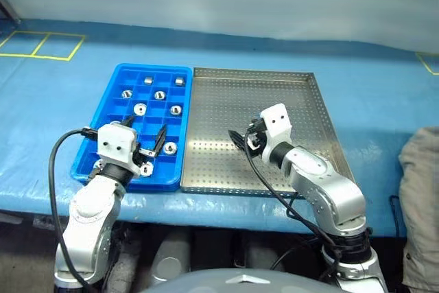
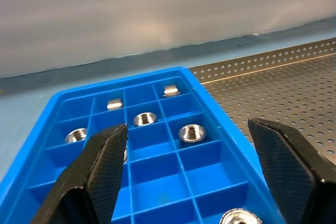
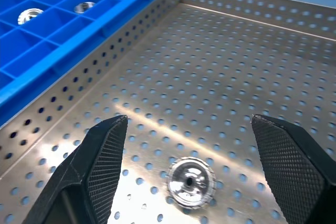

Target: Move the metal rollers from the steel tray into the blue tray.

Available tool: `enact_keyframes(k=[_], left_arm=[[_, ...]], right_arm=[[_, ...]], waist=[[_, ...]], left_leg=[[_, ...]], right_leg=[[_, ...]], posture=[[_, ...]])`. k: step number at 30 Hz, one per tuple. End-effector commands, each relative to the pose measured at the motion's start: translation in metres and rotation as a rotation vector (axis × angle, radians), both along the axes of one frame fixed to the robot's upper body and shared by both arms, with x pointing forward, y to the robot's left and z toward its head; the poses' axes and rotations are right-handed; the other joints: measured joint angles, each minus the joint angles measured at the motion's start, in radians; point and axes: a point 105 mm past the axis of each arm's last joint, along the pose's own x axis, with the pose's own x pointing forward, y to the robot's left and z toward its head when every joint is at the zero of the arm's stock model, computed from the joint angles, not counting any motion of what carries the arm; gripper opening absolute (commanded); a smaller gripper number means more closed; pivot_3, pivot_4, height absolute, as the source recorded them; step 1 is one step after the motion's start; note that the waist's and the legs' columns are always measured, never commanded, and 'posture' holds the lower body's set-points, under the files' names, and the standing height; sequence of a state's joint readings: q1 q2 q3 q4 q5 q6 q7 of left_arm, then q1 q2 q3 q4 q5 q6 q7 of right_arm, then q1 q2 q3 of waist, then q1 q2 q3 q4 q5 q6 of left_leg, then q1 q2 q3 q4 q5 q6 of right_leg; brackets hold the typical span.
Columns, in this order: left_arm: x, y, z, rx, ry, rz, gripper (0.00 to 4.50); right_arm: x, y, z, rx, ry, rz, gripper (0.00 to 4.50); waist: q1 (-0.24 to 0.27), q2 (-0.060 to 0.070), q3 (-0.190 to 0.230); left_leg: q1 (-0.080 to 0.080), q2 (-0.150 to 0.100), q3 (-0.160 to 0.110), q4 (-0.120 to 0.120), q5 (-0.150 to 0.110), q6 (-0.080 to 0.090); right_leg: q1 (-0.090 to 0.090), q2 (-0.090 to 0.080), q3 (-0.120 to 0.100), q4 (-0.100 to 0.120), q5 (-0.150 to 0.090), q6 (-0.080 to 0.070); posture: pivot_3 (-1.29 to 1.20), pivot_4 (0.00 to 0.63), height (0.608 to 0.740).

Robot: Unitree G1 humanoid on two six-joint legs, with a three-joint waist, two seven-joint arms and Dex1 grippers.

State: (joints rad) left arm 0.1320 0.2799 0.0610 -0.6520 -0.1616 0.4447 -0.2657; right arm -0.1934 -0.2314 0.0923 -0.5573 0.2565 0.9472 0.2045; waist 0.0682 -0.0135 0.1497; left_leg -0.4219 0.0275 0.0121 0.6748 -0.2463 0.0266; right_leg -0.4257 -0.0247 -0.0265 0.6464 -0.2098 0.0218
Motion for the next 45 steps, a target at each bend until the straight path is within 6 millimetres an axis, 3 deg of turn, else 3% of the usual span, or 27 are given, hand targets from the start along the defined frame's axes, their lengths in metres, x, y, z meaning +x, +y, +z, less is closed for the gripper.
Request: enact_keyframes(k=[1, 12, 22, 26, 29, 30, 35, 39, 45], left_arm=[[0.001, -0.013, 0.004, -0.007, -0.015, -0.063, 3.99], [-0.009, -0.035, -0.012, -0.004, 0.049, -0.158, 3.99], [-0.015, -0.045, -0.019, -0.038, 0.069, -0.153, 3.99], [-0.015, -0.045, -0.020, -0.048, 0.069, -0.138, 3.99], [-0.017, -0.046, -0.021, -0.061, 0.070, -0.127, 3.99], [-0.017, -0.044, -0.021, -0.065, 0.066, -0.109, 3.99], [-0.017, -0.029, -0.018, -0.077, 0.031, 0.020, 3.99], [-0.025, -0.017, -0.017, -0.084, 0.019, 0.104, 3.99], [-0.041, -0.005, -0.020, -0.089, 0.026, 0.206, 3.99]], right_arm=[[0.004, -0.009, 0.006, 0.004, -0.044, -0.072, 3.96], [0.021, 0.026, -0.024, 0.051, 0.026, -0.015, 3.96], [0.028, 0.030, -0.059, 0.021, 0.084, -0.005, 3.96], [0.028, 0.027, -0.059, 0.031, 0.074, -0.014, 2.74], [0.028, 0.028, -0.052, 0.020, 0.046, -0.002, 1.76], [0.029, 0.031, -0.045, 0.025, 0.026, 0.010, 1.69], [0.036, 0.051, -0.010, 0.037, -0.071, 0.085, 1.69], [0.042, 0.085, 0.019, 0.064, -0.148, 0.208, 1.69], [0.046, 0.130, 0.024, 0.132, -0.159, 0.338, 1.69]], waist=[[-0.013, 0.000, 0.000], [-0.043, 0.000, 0.000], [-0.028, 0.000, 0.000], [-0.027, 0.000, 0.000], [-0.024, 0.000, 0.000], [-0.023, 0.000, 0.000], [-0.021, 0.000, 0.001], [-0.007, 0.000, 0.001], [0.062, -0.001, 0.001]], left_leg=[[0.002, 0.000, 0.001, 0.000, 0.000, 0.000], [0.010, 0.001, 0.012, -0.001, 0.000, 0.001], [0.009, 0.001, 0.013, -0.001, -0.001, 0.002], [0.009, 0.001, 0.013, -0.001, -0.001, 0.002], [0.009, 0.001, 0.014, -0.002, -0.001, 0.002], [0.009, 0.001, 0.014, -0.002, -0.001, 0.002], [0.008, 0.001, 0.014, -0.002, -0.001, 0.002], [0.009, 0.002, 0.014, -0.003, -0.001, 0.002], [0.009, 0.001, 0.013, -0.013, -0.001, 0.002]], right_leg=[[0.001, 0.000, 0.001, 0.000, 0.000, 0.000], [0.002, 0.001, 0.014, 0.004, 0.000, 0.001], [0.001, 0.000, 0.015, 0.004, 0.001, 0.002], [0.000, 0.000, 0.015, 0.004, 0.001, 0.001], [0.000, 0.000, 0.015, 0.004, 0.001, 0.002], [0.000, 0.000, 0.015, 0.004, 0.001, 0.002], [-0.001, 0.000, 0.016, 0.004, 0.001, 0.002], [-0.002, 0.001, 0.015, 0.004, 0.001, 0.001], [-0.003, 0.001, 0.014, 0.001, 0.001, 0.003]], posture=[[0.10, 0.150, 0.740], [0.12, 0.150, 0.740], [0.17, 0.150, 0.740], [0.19, 0.150, 0.740], [0.21, 0.150, 0.740], [0.21, 0.150, 0.740], [0.29, 0.150, 0.740], [0.36, 0.150, 0.740], [0.49, 0.150, 0.740]])
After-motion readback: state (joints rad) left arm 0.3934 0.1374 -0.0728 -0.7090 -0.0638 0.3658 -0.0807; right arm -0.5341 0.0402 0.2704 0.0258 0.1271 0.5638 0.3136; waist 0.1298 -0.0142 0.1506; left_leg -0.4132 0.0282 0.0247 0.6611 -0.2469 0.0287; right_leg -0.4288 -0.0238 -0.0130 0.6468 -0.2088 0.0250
